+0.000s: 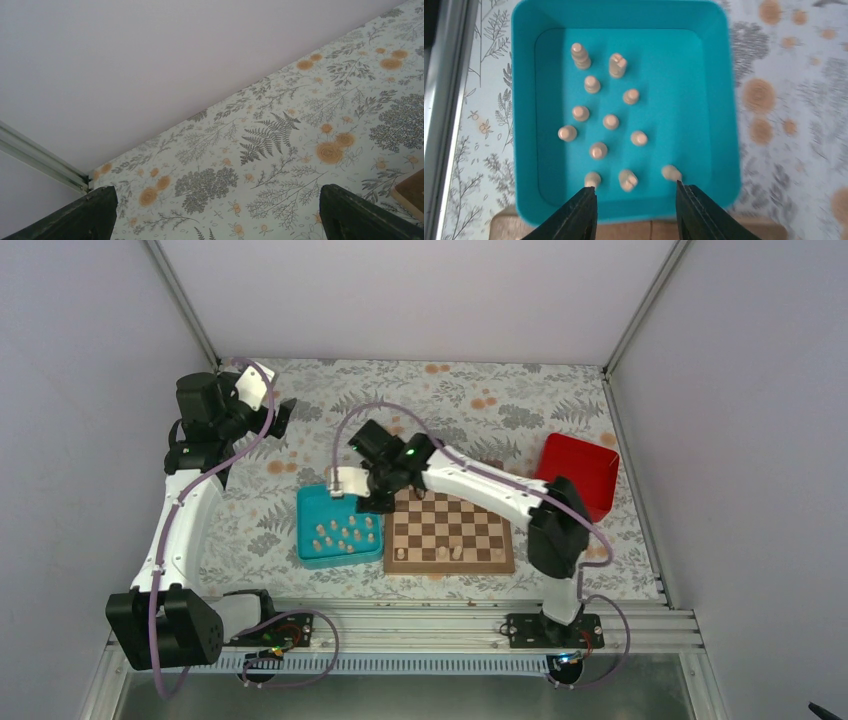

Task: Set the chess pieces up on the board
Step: Pick up the chess piece from the storage box.

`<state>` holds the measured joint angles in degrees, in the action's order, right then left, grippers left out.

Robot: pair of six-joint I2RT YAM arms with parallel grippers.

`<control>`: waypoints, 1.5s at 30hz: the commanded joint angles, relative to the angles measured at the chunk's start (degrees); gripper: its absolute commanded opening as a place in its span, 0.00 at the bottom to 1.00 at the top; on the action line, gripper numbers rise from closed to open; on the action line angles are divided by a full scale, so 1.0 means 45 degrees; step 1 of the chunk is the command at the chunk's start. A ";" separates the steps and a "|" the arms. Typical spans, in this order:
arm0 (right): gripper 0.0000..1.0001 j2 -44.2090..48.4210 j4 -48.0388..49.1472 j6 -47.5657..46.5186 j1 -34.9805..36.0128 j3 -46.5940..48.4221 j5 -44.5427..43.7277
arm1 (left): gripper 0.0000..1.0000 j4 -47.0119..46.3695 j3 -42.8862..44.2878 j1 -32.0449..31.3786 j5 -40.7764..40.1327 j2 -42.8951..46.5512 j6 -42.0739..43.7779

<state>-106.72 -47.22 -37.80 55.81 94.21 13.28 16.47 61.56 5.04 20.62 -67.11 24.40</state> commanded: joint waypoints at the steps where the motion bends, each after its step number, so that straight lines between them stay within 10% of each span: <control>1: 0.40 -0.1428 0.0009 0.0014 0.0787 0.0939 -0.0684 | 1.00 -0.0015 0.0245 0.0033 0.0322 0.0199 -0.0091; 45: 0.28 -0.3619 0.0202 -0.0177 0.1250 0.0265 -0.0297 | 1.00 -0.0178 0.0020 0.0033 0.0614 0.0250 -0.0131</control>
<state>-121.40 -47.24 -38.70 61.08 95.09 10.24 16.38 61.56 5.04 22.57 -66.43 24.38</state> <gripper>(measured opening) 0.280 0.999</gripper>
